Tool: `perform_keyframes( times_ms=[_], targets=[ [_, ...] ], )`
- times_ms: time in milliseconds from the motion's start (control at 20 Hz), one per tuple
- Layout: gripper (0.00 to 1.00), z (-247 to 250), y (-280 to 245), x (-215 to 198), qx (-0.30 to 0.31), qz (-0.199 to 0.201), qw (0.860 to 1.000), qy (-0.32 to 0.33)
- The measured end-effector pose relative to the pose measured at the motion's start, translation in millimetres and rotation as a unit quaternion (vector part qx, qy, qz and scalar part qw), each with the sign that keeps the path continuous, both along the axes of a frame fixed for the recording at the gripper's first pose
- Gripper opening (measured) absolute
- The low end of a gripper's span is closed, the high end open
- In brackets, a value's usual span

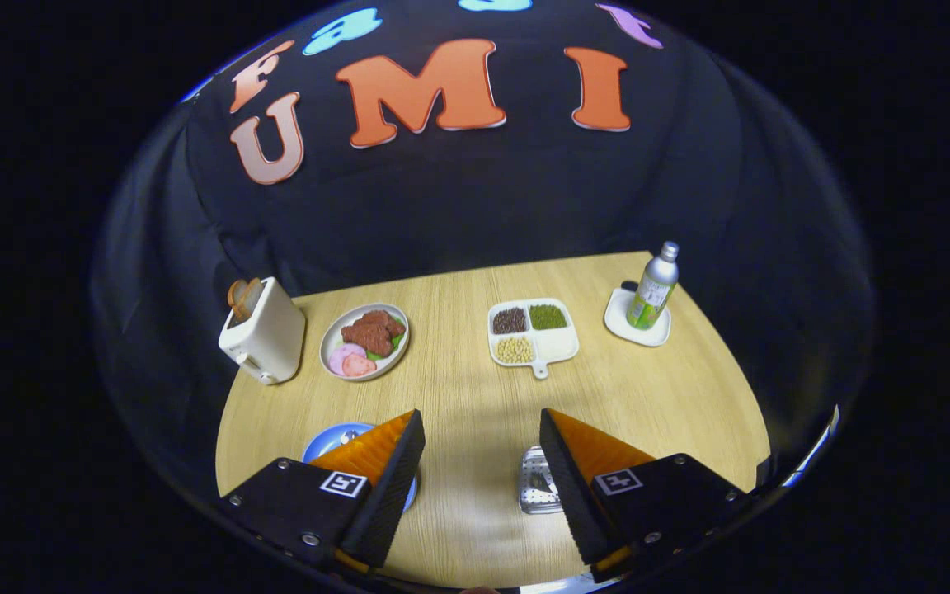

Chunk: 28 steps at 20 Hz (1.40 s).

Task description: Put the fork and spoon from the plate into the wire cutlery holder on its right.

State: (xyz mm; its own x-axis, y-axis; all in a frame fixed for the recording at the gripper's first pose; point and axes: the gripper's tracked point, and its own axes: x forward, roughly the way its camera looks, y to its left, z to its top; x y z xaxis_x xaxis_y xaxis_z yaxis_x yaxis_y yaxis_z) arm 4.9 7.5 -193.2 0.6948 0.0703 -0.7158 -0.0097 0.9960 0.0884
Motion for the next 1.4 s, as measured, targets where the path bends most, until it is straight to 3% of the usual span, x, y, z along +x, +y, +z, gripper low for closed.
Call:
perform_keyframes(
  times_ms=[200,350,950,1400],
  targets=[
    [0.86,29.7,14.3,10.1,-0.01,-0.017,0.994,-0.108],
    [0.85,33.6,33.0,5.9,-0.016,-0.013,0.99,-0.14],
    [0.86,-39.1,155.9,-38.9,-0.007,0.067,0.995,-0.08],
    [0.86,-132.2,207.9,-91.4,-0.015,0.104,0.994,0.039]
  ],
)
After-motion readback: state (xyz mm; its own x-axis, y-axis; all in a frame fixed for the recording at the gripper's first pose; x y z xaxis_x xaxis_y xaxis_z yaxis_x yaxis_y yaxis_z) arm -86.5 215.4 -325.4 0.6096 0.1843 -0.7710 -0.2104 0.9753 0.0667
